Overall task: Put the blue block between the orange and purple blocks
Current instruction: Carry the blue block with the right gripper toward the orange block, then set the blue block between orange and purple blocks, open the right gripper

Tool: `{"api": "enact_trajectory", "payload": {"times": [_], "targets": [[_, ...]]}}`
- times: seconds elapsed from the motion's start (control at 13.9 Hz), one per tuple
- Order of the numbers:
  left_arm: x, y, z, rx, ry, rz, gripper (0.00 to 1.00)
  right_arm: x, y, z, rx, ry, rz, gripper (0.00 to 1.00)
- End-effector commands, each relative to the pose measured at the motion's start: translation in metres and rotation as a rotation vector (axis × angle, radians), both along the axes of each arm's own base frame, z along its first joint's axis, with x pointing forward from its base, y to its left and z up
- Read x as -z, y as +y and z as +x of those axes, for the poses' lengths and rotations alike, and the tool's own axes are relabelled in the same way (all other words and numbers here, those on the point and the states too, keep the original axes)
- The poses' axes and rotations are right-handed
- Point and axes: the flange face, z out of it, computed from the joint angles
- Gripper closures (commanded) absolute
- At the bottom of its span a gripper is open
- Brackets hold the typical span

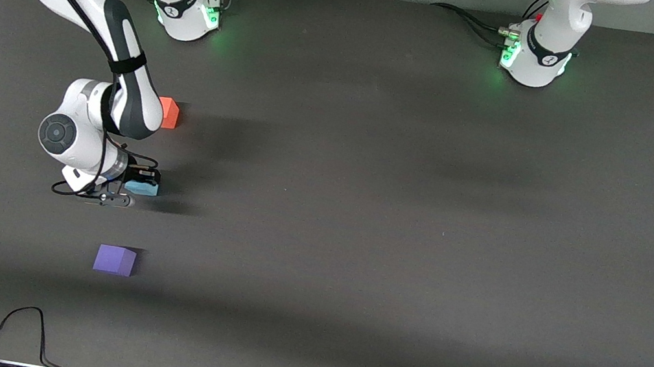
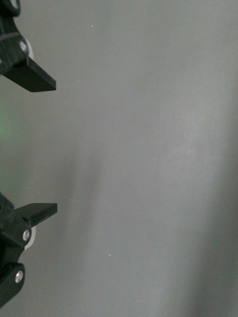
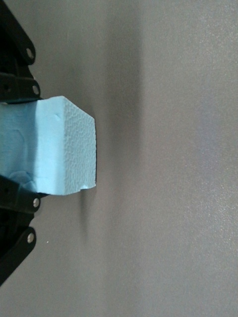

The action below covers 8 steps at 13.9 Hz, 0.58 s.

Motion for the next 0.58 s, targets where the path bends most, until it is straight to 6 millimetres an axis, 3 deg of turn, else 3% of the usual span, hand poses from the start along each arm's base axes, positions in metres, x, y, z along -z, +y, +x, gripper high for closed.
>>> {"api": "enact_trajectory", "payload": {"times": [0.0,0.07,0.22,0.51], "targets": [[-0.002,0.001,0.004,-0.013,-0.015,-0.011,0.0,0.004,-0.001,0.001,-0.014,-0.024,0.014,0.62],[-0.003,0.001,0.005,-0.013,-0.019,-0.012,0.0,0.005,-0.001,0.0,-0.015,-0.022,0.014,0.56],[-0.003,0.006,0.005,-0.026,-0.023,-0.023,0.0,0.005,-0.001,0.0,-0.013,-0.023,0.015,0.0],[-0.003,0.007,0.005,-0.026,-0.023,-0.026,0.0,-0.015,0.0,0.003,-0.01,-0.036,0.031,0.0]]}}
